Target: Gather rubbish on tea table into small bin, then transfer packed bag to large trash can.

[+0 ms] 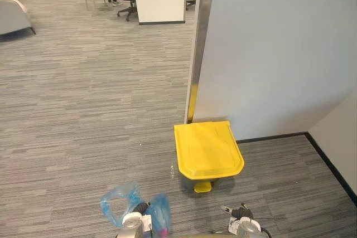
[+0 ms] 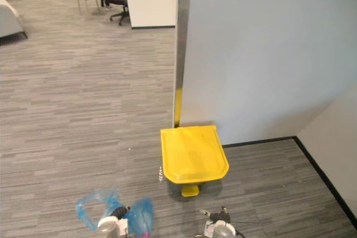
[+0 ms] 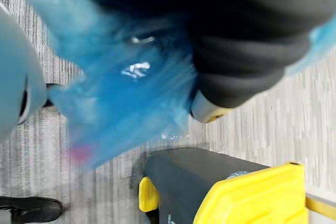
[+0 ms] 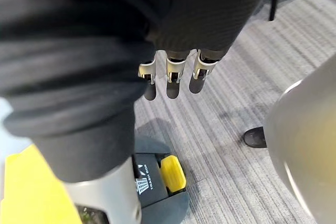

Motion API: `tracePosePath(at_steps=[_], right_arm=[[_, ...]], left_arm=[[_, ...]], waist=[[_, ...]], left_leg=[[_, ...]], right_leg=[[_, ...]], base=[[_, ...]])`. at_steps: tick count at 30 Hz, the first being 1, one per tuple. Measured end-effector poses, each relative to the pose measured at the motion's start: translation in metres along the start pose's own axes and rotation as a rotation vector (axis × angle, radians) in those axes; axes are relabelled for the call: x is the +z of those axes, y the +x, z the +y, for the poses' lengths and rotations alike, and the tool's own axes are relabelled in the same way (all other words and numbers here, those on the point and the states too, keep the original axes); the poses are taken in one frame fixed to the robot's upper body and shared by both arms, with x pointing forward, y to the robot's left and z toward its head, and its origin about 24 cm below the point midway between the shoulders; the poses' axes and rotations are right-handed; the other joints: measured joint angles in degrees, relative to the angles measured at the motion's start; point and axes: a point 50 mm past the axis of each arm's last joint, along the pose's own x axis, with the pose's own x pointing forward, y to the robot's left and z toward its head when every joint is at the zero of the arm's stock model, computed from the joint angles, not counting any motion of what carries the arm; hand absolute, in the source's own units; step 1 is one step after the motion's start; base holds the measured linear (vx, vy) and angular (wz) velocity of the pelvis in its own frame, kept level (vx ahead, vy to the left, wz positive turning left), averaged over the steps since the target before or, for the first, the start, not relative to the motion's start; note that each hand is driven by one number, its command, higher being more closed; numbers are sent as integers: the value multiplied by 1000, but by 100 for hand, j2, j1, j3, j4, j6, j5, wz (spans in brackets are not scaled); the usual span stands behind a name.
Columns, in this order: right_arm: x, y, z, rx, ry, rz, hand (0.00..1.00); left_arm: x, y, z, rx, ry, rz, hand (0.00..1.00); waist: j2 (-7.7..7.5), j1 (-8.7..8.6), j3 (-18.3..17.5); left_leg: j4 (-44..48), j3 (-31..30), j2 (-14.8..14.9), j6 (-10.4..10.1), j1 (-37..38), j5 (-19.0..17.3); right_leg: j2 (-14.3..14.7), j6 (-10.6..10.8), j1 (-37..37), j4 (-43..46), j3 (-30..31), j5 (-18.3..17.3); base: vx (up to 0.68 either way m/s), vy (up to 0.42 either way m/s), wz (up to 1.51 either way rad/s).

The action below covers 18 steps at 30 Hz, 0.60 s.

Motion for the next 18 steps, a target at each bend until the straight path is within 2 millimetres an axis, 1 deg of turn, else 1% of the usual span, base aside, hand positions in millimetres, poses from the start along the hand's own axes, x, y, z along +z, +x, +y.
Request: tracePosePath(at_steps=[3,6,7,10,12,14,16,17,18], right_arm=[[1,1,-4,-11,6,-2,0],[1,3,-13,-32,2,0,0],[0,3,-14,-30,0,3,0],[-1,4,-15,-32,-9,13,0],[-1,4,-16,-34,-13,14,0],[-2,4,-18,-38,-17,16,0],[-2,4,-17,-33,-28,13,0],[-1,4,-15,-27,-37,10,0],[2,4,-12,-18,-45,0,0]], left_arm=[[-5,0,4,8,13,15,100],[-7,-1,1,1,8,23,100],[-10,-2,0,-1,7,31,100],[-14,-3,3,7,8,43,100],[-14,-2,5,12,8,42,100],[-14,-2,7,16,4,44,100],[-14,-2,9,27,-13,43,100],[-12,-1,10,28,-16,38,100],[-6,0,8,25,-17,22,100]], waist=[[43,-4,-33],[193,-7,-67],[230,-7,-83],[261,1,-92],[220,5,-70],[179,17,-53],[105,16,-1],[72,19,19],[34,22,140]], left_leg=[[-160,71,-45,-2,103,32],[-319,78,-62,-24,198,72],[-409,83,-76,-26,226,117],[-585,104,-55,-54,328,154],[-640,137,-48,-54,394,154],[-655,203,-58,-52,427,153],[-653,230,-87,-34,428,143],[-635,233,-85,-18,404,132],[-519,212,-57,86,391,61]], right_leg=[[15,0,34,-97,42,34],[36,-8,83,-183,38,44],[39,-17,82,-202,44,52],[113,-69,107,-277,73,89],[138,-85,126,-289,139,102],[140,-93,166,-387,167,202],[107,-96,128,-316,181,211],[102,-100,44,-158,172,203],[67,-164,-267,573,129,121]], base=[[51,35,-15],[44,-9,-2],[53,-13,-1],[37,-21,-10],[13,-19,-13],[-23,7,-14],[-60,20,-11],[-106,33,-4],[-75,22,0]])
